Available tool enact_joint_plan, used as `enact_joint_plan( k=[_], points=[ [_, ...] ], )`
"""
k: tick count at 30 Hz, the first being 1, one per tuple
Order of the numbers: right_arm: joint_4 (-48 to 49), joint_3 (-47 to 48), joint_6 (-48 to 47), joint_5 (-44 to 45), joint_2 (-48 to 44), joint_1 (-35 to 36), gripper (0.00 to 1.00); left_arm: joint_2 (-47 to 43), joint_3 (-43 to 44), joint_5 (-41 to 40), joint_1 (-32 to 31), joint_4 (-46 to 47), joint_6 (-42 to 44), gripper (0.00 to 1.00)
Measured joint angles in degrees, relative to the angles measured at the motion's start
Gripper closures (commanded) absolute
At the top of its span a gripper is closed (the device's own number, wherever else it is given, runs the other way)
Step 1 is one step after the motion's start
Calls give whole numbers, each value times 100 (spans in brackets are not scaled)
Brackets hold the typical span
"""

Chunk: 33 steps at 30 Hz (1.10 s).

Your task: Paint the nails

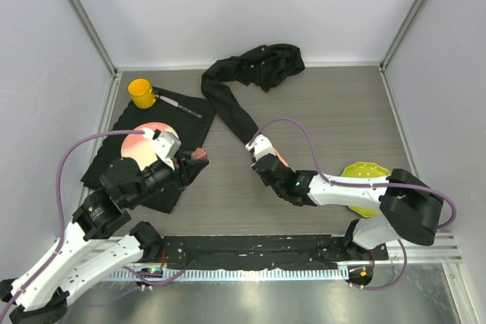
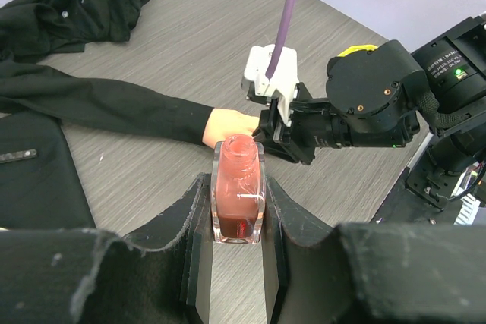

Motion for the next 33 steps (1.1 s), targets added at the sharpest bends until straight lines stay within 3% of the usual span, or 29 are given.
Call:
enact_joint_plan(
  k=[33],
  points=[
    [-179,-164,142,-157,-173,0,99,55,-28,101,76,42,-83,100]
  ],
)
